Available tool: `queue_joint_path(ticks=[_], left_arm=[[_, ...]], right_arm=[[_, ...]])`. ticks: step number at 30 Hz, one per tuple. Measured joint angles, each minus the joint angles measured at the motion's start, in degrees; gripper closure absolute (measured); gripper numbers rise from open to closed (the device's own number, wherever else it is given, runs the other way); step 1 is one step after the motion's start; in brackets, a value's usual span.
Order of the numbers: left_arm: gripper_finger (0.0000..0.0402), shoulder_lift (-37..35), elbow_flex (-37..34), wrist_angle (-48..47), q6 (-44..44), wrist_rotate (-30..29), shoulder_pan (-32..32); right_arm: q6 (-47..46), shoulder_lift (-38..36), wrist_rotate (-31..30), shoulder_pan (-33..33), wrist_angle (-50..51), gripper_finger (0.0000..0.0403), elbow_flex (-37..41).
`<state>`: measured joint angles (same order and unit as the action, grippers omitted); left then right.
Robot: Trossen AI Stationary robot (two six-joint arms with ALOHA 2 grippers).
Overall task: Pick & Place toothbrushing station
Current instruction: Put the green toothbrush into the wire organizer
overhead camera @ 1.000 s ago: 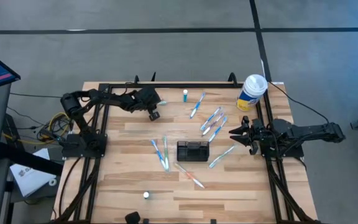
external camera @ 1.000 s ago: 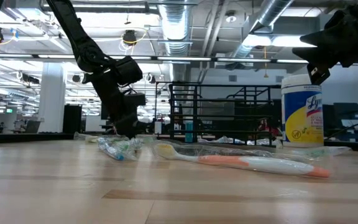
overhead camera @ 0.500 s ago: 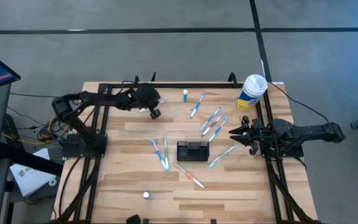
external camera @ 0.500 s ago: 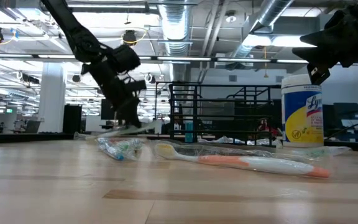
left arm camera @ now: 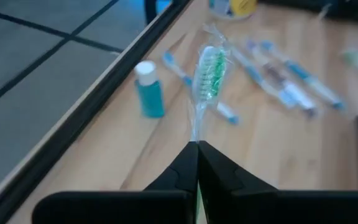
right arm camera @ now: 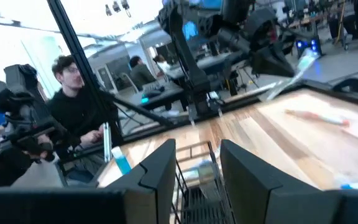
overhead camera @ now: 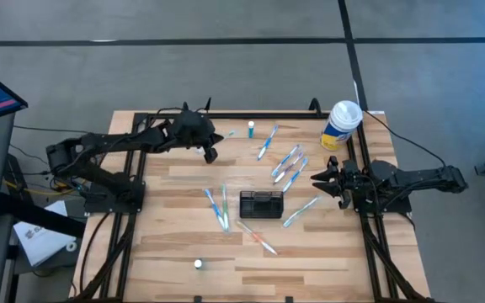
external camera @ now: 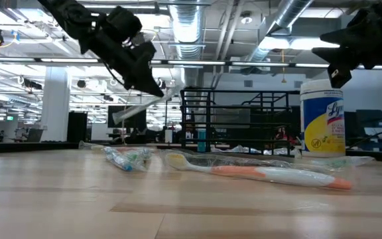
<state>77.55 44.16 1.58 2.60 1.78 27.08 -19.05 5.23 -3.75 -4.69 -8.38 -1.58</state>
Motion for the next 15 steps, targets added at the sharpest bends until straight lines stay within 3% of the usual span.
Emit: queue_joint_path(ticks=[10,15], left_arm=[[0.0401,-2.7,0.0,11.4,-7.0,8.8,-7.0],[0.0401,-2.1,0.0,18.1,-9.1,9.5,-11.8]], right_arm=[[0.0,0.0,-0.4,-0.1,-1.7,0.0284,0.0],[0.0,0.6,-0.4,-0.1,-3.8,0.0284,0.0]])
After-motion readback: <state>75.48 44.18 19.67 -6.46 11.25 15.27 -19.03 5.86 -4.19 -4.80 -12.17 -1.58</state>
